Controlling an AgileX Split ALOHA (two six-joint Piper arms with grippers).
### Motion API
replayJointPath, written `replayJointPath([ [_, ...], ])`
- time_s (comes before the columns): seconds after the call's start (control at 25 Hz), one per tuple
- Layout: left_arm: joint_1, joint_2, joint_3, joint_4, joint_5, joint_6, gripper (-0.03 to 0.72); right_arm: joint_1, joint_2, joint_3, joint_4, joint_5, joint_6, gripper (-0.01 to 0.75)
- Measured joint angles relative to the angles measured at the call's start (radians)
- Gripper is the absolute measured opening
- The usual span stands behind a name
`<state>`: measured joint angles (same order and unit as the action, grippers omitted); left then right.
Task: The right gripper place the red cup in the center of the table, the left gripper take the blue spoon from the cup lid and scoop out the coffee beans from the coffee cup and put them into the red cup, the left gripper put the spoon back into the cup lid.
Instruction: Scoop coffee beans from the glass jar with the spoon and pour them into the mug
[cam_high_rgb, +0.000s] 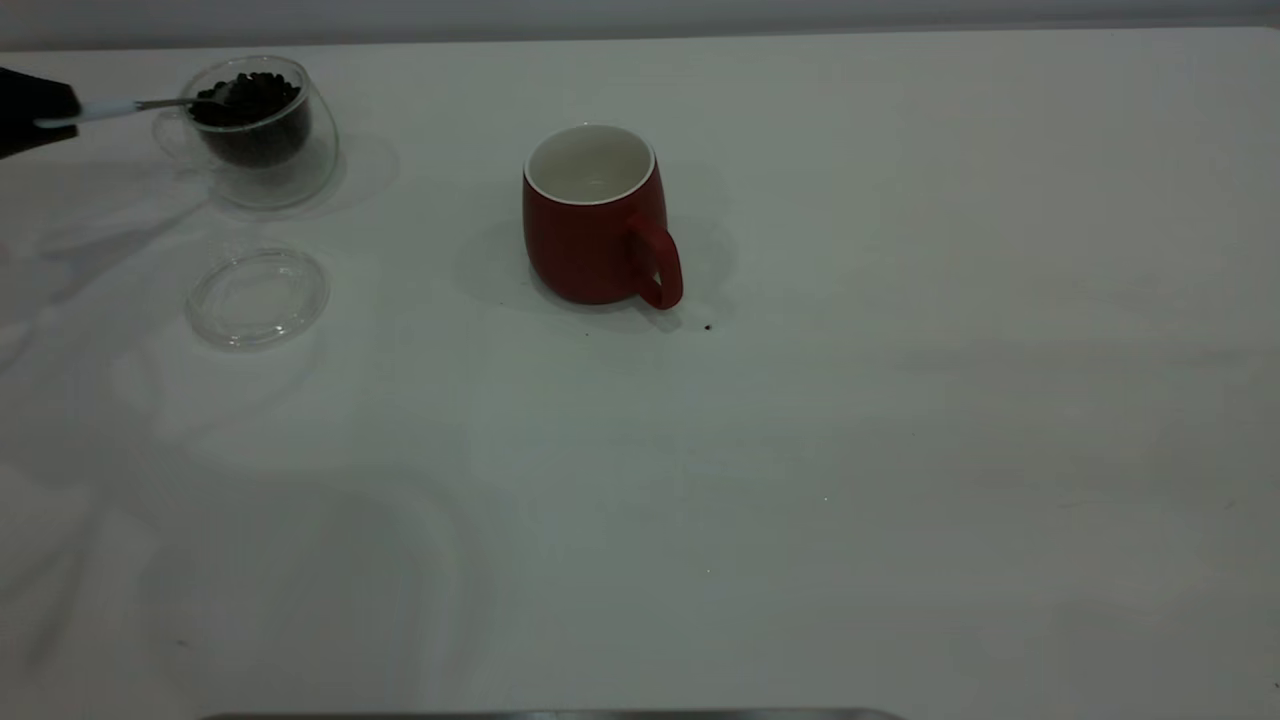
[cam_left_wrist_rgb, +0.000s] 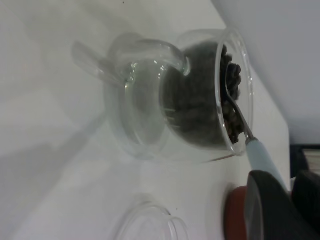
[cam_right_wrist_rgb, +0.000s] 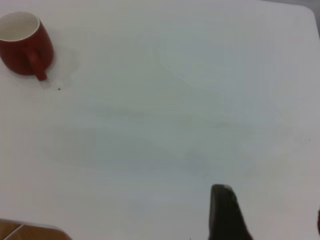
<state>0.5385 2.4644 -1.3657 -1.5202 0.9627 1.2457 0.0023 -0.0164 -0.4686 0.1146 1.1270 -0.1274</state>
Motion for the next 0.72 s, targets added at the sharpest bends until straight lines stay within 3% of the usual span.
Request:
replayJointPath([
  [0.72,0.028,0.000,0.000,0.001,0.151,-0.015,0.126,0.000,0.000,0.001,0.000,0.000,0.000,0.466],
])
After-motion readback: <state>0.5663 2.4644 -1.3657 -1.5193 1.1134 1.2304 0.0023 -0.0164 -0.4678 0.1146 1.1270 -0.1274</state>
